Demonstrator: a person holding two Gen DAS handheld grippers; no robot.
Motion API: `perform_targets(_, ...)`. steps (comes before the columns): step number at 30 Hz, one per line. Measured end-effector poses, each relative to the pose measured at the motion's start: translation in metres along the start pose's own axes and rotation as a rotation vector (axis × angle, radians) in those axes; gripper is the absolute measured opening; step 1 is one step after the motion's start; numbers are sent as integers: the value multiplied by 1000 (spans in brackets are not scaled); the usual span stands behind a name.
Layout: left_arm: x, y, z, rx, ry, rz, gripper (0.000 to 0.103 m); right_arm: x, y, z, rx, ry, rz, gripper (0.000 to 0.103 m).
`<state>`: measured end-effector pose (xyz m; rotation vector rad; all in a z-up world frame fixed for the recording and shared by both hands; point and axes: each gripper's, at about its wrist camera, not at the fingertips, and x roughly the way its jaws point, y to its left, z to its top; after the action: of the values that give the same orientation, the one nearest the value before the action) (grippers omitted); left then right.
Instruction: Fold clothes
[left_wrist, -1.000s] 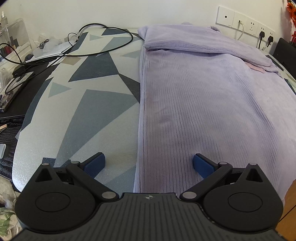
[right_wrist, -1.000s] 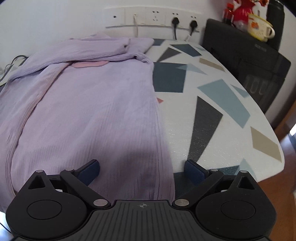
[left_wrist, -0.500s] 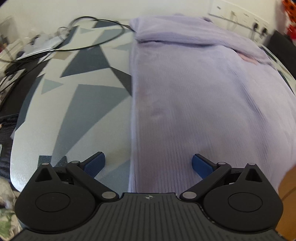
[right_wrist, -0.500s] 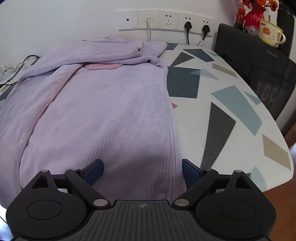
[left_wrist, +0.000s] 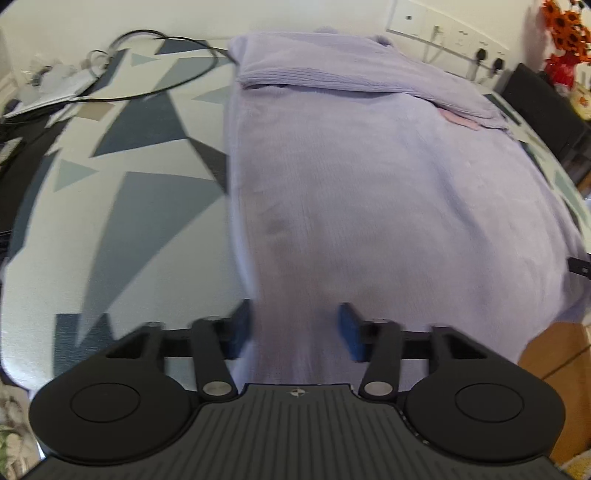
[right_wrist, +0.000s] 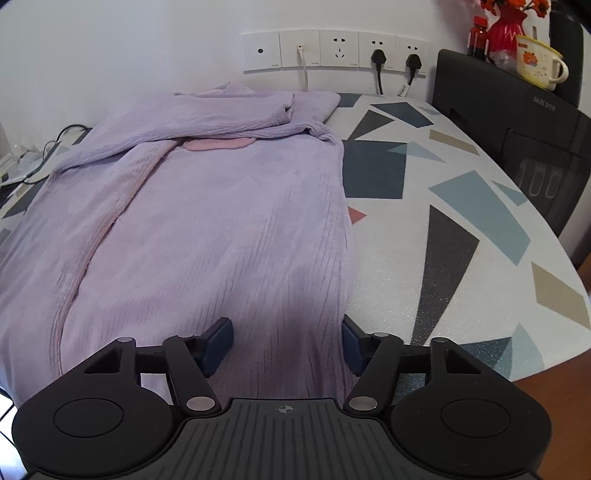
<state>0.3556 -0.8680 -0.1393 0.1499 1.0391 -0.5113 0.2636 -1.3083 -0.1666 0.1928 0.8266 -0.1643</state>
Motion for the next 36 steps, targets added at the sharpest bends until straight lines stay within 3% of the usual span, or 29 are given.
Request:
perform_targets(2,2,-10,-1,43,-7,24,66,1,5,-2,-23,-9,-12,65)
perform_targets(3,3,-16,-2,65,-12,40,62,2,7,-3,-38,-14,-21,64)
perform_targets(5,1,-17,-1,46,-27,35,24,1,6,-3,-25,-21,-25,62)
perform_targets(6,1,-15,0,19,-28,24,17,1,5,-3,-15,-23,-25,56)
perform_targets(12,-6,-14,-13,-52,-78,34,15,-3,-1,-1,41,-13,5,19)
perform_targets(17,-16,-13,-16,-123,-88,43,14,-7,3,-6,73,-23,3,15)
perform_targets(25,-25,-20,-15,-117,-96,81,14,-15,-11,-20,175,-35,29,13)
perform_targets(36,-33,-25,-17,-162,-132,88,14,-15,-8,-17,178,-32,35,13)
